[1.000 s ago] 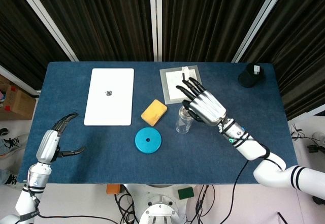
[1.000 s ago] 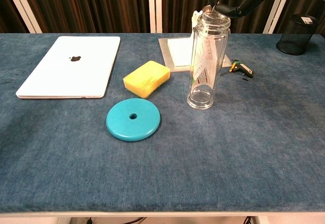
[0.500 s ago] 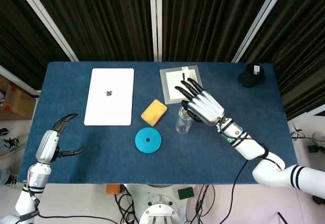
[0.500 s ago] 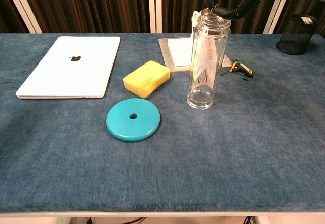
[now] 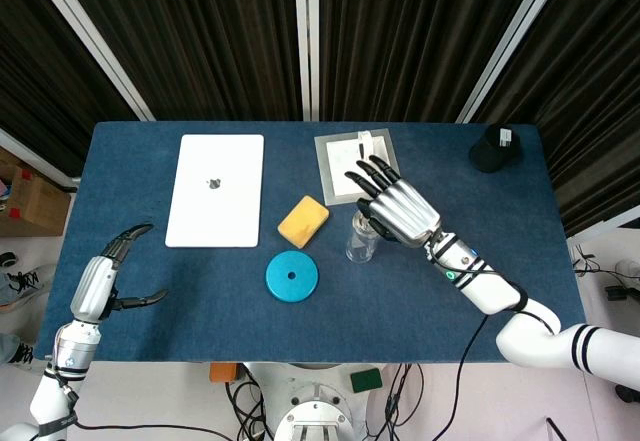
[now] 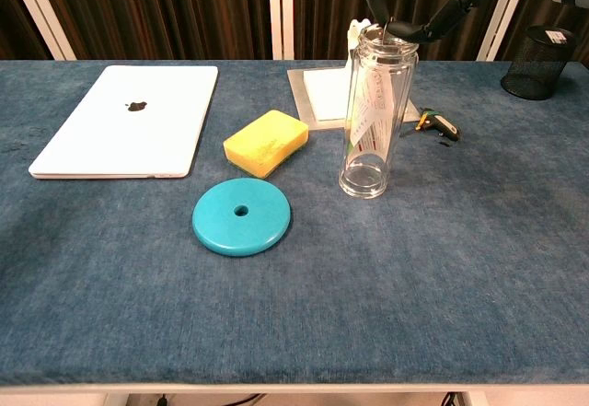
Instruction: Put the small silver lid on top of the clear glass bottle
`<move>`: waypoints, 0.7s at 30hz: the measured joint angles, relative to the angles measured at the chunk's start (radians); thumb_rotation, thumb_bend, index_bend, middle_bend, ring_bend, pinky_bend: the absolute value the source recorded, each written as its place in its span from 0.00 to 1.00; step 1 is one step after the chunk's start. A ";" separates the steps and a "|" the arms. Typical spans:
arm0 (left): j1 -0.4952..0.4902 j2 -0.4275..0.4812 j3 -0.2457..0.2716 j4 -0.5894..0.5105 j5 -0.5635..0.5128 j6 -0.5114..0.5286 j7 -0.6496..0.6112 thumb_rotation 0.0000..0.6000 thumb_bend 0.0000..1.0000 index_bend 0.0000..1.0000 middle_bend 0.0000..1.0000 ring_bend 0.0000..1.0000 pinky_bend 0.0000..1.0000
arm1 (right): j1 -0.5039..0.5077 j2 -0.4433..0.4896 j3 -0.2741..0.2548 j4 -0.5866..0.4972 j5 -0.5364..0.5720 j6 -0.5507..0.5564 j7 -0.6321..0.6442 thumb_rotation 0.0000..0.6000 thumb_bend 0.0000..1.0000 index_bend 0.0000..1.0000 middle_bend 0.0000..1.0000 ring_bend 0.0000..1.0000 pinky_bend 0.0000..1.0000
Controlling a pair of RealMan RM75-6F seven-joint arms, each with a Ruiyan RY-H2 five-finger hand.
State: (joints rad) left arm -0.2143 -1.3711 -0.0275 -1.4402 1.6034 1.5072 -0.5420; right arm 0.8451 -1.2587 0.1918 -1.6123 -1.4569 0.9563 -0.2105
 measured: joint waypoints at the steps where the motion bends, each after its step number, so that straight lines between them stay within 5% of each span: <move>1: 0.000 0.000 0.000 0.000 0.000 0.000 0.000 1.00 0.05 0.15 0.16 0.15 0.18 | 0.000 -0.001 -0.001 0.001 0.000 0.000 0.000 1.00 0.37 0.69 0.09 0.00 0.00; 21: 0.004 0.001 0.003 0.005 0.000 0.002 -0.005 1.00 0.05 0.15 0.16 0.15 0.19 | 0.006 -0.016 -0.010 0.015 -0.002 0.004 0.001 1.00 0.37 0.69 0.09 0.00 0.00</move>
State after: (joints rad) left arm -0.2103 -1.3701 -0.0248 -1.4351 1.6037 1.5096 -0.5472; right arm 0.8506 -1.2745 0.1821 -1.5974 -1.4593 0.9605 -0.2093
